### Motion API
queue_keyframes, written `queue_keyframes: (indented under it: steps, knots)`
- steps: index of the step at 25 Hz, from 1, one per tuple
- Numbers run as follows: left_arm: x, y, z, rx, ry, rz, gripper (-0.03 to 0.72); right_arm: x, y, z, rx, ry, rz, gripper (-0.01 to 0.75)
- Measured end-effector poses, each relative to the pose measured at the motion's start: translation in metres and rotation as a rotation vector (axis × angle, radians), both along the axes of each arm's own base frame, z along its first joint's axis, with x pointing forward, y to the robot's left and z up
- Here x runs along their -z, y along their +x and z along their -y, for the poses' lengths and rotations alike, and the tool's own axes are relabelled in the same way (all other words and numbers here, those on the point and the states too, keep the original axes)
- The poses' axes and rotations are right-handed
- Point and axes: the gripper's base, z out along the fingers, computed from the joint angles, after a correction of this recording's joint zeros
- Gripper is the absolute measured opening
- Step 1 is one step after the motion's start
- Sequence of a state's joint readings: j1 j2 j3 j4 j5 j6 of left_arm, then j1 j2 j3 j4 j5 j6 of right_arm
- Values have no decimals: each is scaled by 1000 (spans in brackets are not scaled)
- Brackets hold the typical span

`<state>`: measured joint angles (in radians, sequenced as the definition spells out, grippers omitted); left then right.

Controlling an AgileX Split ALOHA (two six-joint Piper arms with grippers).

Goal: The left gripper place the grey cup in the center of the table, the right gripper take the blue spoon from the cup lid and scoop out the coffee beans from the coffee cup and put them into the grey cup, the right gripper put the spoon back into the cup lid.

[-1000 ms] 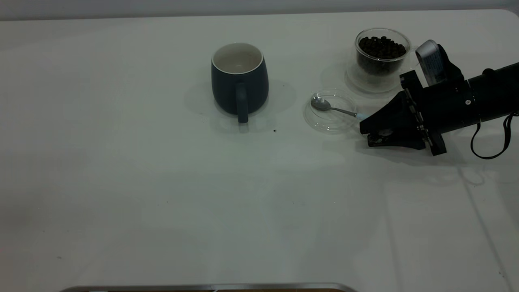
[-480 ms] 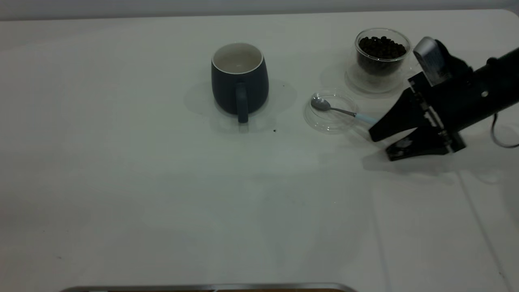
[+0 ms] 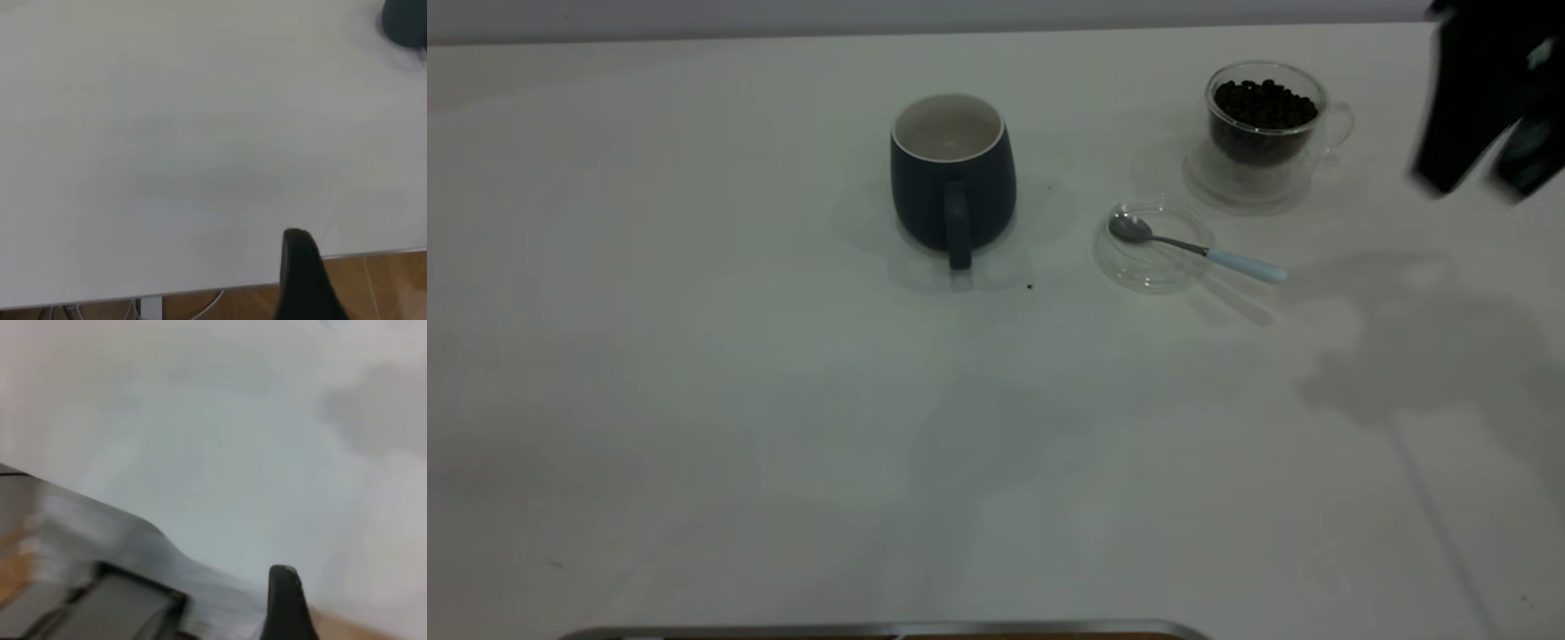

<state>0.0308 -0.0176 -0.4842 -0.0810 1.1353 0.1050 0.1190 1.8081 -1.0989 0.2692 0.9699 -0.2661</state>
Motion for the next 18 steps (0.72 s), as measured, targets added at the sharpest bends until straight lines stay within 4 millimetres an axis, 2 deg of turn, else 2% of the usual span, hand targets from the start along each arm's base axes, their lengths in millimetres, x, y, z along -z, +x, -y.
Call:
queue_keyframes:
  steps: [1, 4, 8, 9, 13, 18]
  knots:
    - [0, 0, 0, 0, 0, 0, 513, -22, -13, -2, 13, -43, 44, 561]
    - [0, 0, 0, 0, 0, 0, 513, -58, -58, -1, 45, -122, 97, 561]
    - [0, 0, 0, 0, 0, 0, 513, -85, -120, 7, 79, -115, 169, 561]
    - [0, 0, 0, 0, 0, 0, 513, -89, -137, 11, 86, -107, 204, 561]
    - [0, 0, 0, 0, 0, 0, 513, -92, -187, 22, 105, -76, 314, 561]
    - [0, 0, 0, 0, 0, 0, 513, -86, -230, 37, 107, -82, 475, 561]
